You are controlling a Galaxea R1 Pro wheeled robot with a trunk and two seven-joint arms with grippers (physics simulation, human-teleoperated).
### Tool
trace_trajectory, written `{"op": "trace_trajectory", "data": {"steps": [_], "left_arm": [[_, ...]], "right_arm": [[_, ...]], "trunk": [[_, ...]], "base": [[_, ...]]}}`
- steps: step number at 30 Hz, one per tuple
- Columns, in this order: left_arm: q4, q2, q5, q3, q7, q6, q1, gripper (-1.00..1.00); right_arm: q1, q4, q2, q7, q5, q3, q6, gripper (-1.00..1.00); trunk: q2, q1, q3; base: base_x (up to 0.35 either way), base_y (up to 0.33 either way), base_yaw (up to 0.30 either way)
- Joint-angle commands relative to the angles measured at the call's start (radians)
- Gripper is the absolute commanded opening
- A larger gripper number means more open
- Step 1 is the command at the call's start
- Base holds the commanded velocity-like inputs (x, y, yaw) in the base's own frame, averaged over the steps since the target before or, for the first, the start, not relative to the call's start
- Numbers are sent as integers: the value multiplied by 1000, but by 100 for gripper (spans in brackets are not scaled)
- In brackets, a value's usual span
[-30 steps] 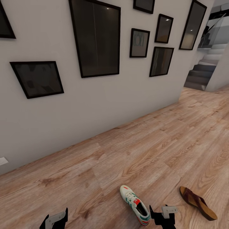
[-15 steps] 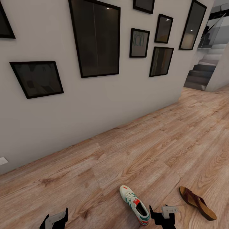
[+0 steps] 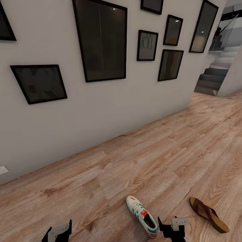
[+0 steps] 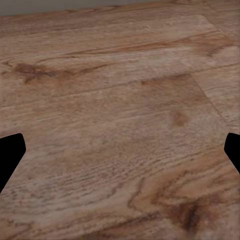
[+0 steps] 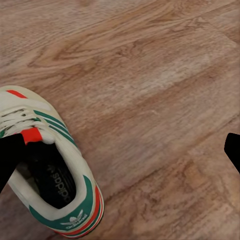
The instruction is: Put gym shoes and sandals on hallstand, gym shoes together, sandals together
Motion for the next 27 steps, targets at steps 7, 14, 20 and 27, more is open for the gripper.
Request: {"op": "trace_trajectory", "data": {"steps": [7, 14, 20, 27], "left_arm": [[1, 1, 8, -3, -1, -3, -1, 100], [-4, 2, -1, -7, -9, -2, -1, 100], [-14, 4, -6, -12, -27, 5, -7, 100], [-20, 3, -16, -14, -80, 27, -24, 100]], "right_arm": [[-1, 0, 0, 1, 9, -8, -3, 100], [-1, 0, 0, 3, 12, -7, -3, 100], [-1, -22, -3, 9, 58, 28, 35, 100], [-1, -139, -3, 10, 149, 70, 179, 100]], "trunk": [[0, 0, -1], [0, 0, -1], [0, 0, -1], [0, 0, -1]], "base": [[0, 0, 0], [0, 0, 0], [0, 0, 0], [0, 0, 0]]}}
